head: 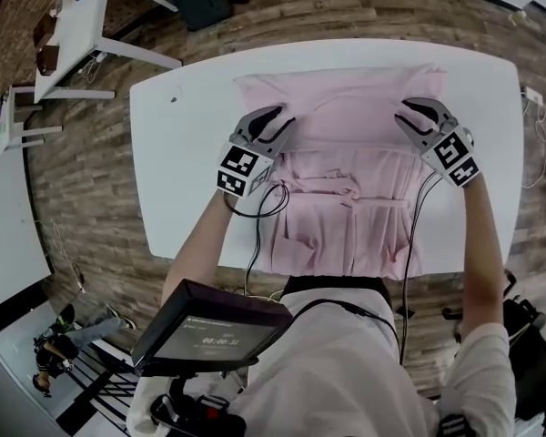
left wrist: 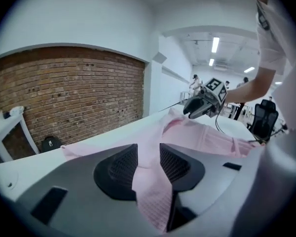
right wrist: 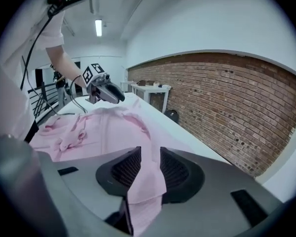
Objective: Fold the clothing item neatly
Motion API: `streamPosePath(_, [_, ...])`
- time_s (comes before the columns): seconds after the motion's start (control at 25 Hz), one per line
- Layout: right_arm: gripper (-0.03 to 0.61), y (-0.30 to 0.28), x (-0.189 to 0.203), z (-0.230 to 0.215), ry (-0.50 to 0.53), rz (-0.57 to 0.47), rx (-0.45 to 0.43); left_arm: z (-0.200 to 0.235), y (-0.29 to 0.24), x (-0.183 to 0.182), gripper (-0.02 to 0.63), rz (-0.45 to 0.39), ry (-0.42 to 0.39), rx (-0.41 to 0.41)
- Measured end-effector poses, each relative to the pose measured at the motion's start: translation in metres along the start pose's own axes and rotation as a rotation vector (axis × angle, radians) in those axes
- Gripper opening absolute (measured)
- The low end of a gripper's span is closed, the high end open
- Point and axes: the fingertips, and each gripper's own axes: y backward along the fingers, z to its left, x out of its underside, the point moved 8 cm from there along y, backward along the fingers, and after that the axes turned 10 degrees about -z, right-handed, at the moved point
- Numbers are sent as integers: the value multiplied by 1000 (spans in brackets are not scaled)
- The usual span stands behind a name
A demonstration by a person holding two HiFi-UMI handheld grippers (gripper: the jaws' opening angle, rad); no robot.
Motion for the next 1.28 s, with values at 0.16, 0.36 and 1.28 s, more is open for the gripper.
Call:
streamPosePath(0.16, [109, -1, -15, -16, -112, -74, 34, 14, -21, -24, 135, -4, 53, 43])
streamPosePath(0.36, [8, -31, -35, -21, -166, -75, 49, 17, -61, -45, 50, 24, 61, 111])
streamPosePath(1.28, [5, -51, 14, -5, -277, 194, 94, 9, -95, 9, 3, 370, 70, 308])
